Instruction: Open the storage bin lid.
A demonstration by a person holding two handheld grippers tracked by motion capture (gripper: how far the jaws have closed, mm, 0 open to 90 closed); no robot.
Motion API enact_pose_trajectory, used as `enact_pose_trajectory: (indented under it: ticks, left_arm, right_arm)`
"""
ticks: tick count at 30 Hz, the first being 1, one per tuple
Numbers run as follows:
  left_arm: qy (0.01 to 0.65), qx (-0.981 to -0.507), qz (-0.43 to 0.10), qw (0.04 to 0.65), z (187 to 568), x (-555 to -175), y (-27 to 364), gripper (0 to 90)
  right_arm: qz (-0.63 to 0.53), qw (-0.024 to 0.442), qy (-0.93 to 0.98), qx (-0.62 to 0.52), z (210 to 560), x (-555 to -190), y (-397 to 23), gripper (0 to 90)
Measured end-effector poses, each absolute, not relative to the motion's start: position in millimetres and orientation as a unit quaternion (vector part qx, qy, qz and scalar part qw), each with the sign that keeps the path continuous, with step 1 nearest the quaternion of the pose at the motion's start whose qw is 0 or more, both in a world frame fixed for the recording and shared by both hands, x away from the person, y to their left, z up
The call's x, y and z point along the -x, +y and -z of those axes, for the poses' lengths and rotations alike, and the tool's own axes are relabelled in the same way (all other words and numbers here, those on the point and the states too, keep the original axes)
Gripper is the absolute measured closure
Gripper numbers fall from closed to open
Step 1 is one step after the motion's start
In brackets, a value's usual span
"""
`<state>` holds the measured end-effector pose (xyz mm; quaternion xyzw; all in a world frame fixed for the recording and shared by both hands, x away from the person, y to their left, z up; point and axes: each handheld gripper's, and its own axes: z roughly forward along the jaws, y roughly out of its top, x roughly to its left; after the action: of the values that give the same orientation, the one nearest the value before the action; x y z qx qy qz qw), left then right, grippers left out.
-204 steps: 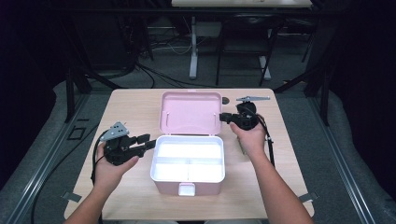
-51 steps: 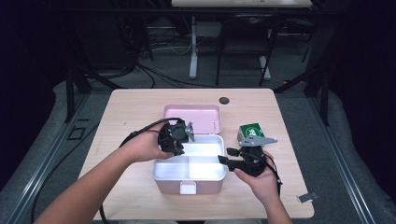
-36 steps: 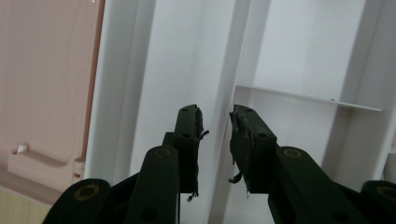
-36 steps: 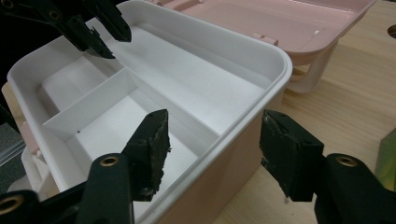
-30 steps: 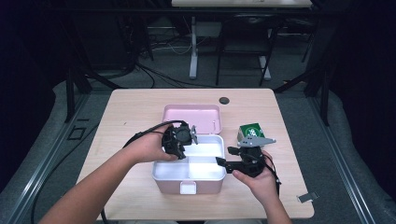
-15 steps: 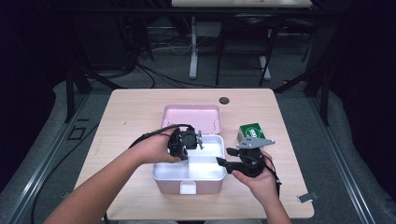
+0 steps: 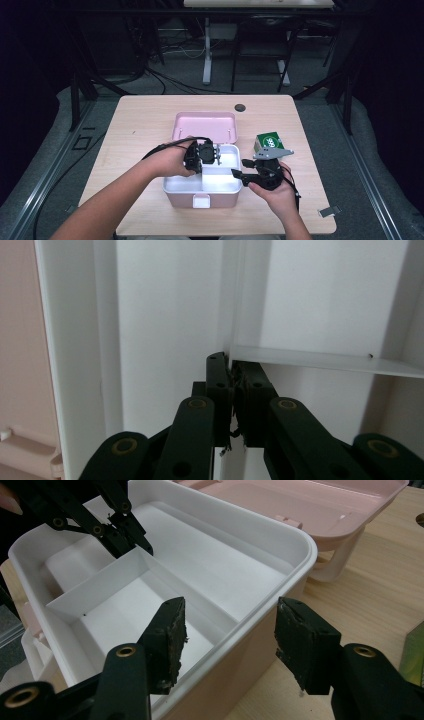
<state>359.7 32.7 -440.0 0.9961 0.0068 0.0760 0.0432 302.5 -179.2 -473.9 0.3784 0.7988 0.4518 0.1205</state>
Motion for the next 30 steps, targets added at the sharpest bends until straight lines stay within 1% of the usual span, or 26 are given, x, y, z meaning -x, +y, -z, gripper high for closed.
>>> enact_pose_trajectory:
  ticks: [6,16,23,27,30]
  left_arm:
    - [-0.008,-0.996,-0.076,0.05,440,-360,35,86.7]
    - [-0.016,-0.995,-0.08,0.056,436,-359,37,87.8]
    - [-0.022,-0.992,-0.103,0.064,423,-354,40,89.4]
    - [-0.017,-0.991,-0.103,0.078,417,-351,45,89.4]
    - [-0.017,-0.991,-0.105,0.076,415,-351,45,89.4]
  right_arm:
    - [-0.454,0.122,0.796,-0.381,473,-303,-181,45.7]
    - [-0.461,0.125,0.791,-0.382,471,-302,-184,45.8]
    - [-0.473,0.127,0.784,-0.381,465,-300,-189,45.9]
    - [-0.479,0.131,0.78,-0.381,460,-297,-191,45.6]
    - [-0.485,0.13,0.777,-0.38,457,-295,-192,45.4]
